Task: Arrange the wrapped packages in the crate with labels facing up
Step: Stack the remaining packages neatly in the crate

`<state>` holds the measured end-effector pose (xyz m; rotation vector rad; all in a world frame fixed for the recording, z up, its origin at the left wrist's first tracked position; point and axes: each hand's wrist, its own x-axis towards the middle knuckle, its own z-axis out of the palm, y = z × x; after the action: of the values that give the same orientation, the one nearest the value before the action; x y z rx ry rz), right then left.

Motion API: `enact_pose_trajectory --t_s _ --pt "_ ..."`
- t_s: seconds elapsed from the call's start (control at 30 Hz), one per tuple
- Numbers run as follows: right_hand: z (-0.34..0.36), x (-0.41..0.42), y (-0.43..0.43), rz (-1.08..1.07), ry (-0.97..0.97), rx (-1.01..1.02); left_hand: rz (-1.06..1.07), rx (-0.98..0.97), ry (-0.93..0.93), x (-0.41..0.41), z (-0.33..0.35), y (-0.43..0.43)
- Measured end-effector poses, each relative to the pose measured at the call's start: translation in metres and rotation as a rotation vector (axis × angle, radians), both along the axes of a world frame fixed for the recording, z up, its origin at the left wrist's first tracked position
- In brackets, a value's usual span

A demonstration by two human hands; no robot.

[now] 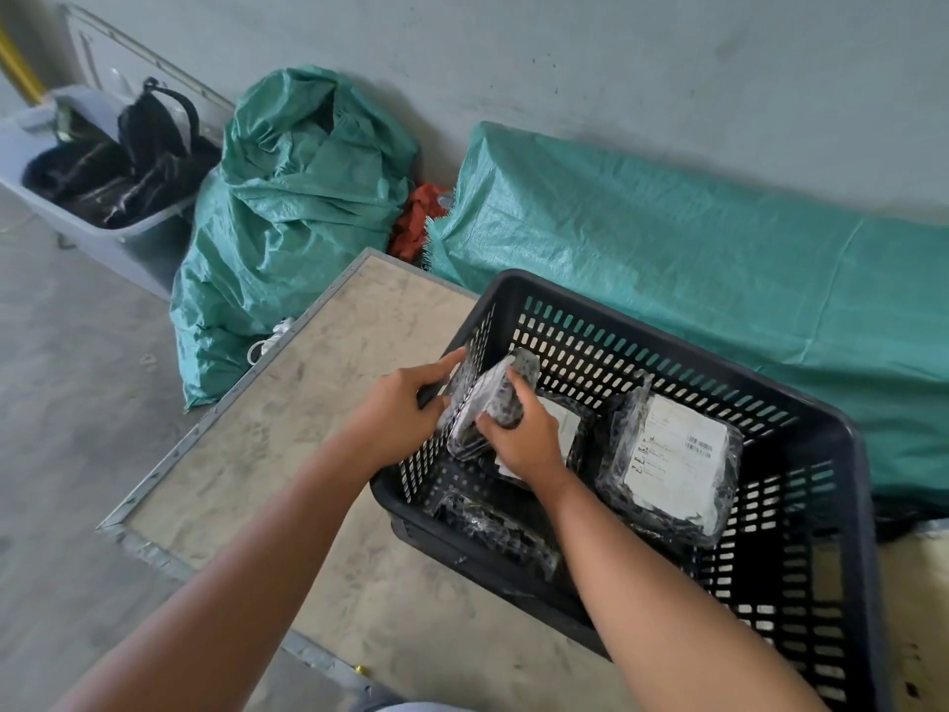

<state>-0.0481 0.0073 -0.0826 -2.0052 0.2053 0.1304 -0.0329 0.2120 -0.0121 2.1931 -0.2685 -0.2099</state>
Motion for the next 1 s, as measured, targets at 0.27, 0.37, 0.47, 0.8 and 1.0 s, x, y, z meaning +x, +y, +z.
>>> enact_pose_trajectory --t_s 0.27,0.37,0.47,0.8,1.0 --pt "0.043 -0.025 -0.057 -0.090 0.007 0.052 0.001 -0.019 0.011 -0.001 -0.001 0.000" --pt "0.067 -0.040 -0.066 -0.031 -0.072 0.004 0.035 -0.011 -0.008 0.000 -0.004 0.003" --pt "0.093 -0.062 -0.078 -0.022 -0.116 0.015 0.012 0.035 -0.099 -0.002 -0.004 0.001" --pt "0.168 -0.086 -0.096 0.022 -0.221 0.213 -0.236 -0.448 -0.307 -0.015 0.041 -0.019" --pt "0.178 -0.074 -0.106 -0.004 -0.223 0.312 -0.587 -0.603 0.196 -0.005 0.079 -0.031"
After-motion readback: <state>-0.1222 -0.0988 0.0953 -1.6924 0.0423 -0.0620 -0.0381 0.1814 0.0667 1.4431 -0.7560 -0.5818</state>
